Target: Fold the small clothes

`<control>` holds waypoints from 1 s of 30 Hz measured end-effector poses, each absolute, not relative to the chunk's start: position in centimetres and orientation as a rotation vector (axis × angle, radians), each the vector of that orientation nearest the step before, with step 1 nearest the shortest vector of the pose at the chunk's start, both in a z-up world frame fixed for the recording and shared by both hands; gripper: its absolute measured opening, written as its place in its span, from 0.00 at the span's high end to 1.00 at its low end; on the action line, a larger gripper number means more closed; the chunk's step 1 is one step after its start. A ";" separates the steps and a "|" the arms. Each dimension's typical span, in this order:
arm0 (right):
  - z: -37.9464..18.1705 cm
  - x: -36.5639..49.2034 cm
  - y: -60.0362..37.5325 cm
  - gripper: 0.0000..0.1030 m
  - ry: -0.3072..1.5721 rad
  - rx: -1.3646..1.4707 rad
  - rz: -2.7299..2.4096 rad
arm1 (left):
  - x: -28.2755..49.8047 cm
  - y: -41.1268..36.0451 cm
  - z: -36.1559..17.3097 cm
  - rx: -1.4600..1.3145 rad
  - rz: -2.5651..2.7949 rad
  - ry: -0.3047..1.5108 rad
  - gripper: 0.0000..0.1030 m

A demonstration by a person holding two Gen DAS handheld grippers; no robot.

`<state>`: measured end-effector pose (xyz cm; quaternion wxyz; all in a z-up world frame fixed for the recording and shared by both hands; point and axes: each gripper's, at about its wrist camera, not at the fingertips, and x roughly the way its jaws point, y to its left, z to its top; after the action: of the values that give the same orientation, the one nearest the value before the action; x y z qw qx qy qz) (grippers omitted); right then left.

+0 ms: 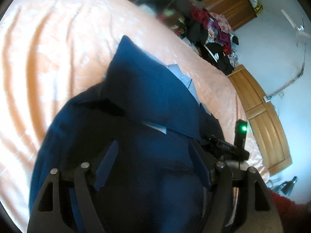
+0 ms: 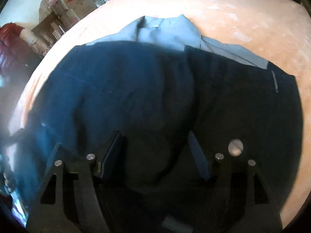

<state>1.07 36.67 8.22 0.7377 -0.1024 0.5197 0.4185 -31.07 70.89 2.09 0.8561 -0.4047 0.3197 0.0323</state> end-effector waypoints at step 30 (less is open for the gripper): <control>7.4 -20.4 7.4 0.20 1.372 0.094 0.829 | -48.7 67.8 0.1 -0.806 -0.077 0.849 0.24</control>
<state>-20.35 7.35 7.39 0.6947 0.0422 0.6146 0.3714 -48.69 67.83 0.13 0.8327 -0.3804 0.4008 -0.0365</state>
